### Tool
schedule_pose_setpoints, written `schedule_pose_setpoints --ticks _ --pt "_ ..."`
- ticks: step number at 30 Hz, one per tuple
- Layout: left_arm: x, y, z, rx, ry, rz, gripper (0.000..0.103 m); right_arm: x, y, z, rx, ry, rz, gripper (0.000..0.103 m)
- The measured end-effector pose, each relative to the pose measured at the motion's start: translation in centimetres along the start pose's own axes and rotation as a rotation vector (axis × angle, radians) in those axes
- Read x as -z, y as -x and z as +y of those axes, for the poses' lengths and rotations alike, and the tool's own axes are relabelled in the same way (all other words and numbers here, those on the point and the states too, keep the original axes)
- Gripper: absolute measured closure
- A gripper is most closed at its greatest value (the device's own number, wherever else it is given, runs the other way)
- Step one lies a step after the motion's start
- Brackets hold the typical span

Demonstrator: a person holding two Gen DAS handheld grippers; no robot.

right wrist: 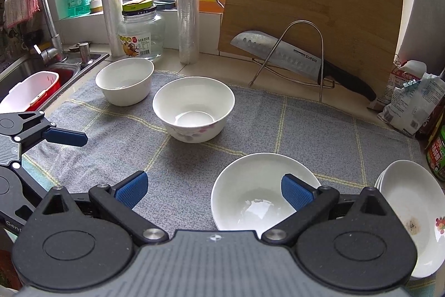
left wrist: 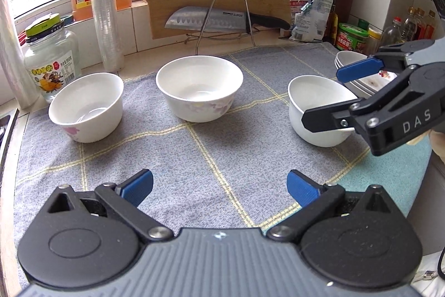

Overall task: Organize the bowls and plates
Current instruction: 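Pull the right tool back from the bowl while moving the left tool toward another white bowl, then close the left tool on the white bowl rim and lift it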

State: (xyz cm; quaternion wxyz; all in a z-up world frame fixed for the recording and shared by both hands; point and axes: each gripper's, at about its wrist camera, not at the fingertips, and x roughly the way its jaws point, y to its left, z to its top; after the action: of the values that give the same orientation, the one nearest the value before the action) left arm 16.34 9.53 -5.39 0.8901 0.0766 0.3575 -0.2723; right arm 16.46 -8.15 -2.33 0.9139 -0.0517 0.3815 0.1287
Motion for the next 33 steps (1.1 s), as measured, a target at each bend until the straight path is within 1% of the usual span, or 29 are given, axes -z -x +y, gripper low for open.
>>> schedule_pose_setpoints --ticks 2,5,9,12,13,17,19,21,24,25,27,30,33 --pt "-0.2 0.2 -0.1 -0.044 0.025 0.000 0.001 -0.2 -0.3 -0.3 -0.013 0.033 -0.010 0.000" --pt "-0.9 0.4 0.3 -0.076 0.073 0.002 0.001 -0.4 -0.7 -0.9 -0.035 0.068 -0.032 0.000" --pt "-2.2 0.3 1.0 -0.143 0.124 0.031 0.001 -0.5 -1.4 -1.7 -0.081 0.081 -0.035 0.000" --pt "-3.2 0.1 1.3 -0.170 0.139 0.070 0.001 -0.7 -1.8 -1.7 -0.088 0.096 -0.033 0.000" --pt "-3.4 0.1 1.4 -0.166 0.143 0.075 0.002 -0.8 -2.0 -1.6 -0.091 0.101 -0.032 0.000" --pt "-4.5 -0.5 2.2 -0.110 0.158 0.079 0.002 -1.1 -2.5 -1.5 -0.090 0.115 -0.025 0.000" --pt "-5.1 -1.0 2.5 -0.088 0.131 0.073 0.002 -1.3 -2.9 -1.3 -0.081 0.131 -0.025 0.000" --pt "-5.8 -1.6 2.9 -0.047 0.093 0.067 0.002 -1.6 -3.3 -0.8 -0.058 0.146 -0.018 0.000" --pt "-7.2 -2.9 3.6 -0.018 0.050 0.070 0.002 -1.9 -4.0 -0.4 -0.065 0.149 -0.017 0.000" --pt "-7.8 -3.4 3.9 -0.006 0.039 0.070 0.002 -1.9 -4.5 -0.2 -0.054 0.151 -0.008 0.000" --pt "-8.8 -4.3 4.5 0.016 0.019 0.077 0.002 -2.0 -5.1 0.1 -0.030 0.151 0.008 0.000" --pt "-10.3 -5.6 5.0 0.053 -0.019 0.082 0.002 -2.3 -6.0 0.3 -0.032 0.141 0.028 0.000" --pt "-11.6 -7.1 5.4 0.078 -0.042 0.102 0.002 -2.6 -6.7 0.7 -0.015 0.147 0.035 0.000"
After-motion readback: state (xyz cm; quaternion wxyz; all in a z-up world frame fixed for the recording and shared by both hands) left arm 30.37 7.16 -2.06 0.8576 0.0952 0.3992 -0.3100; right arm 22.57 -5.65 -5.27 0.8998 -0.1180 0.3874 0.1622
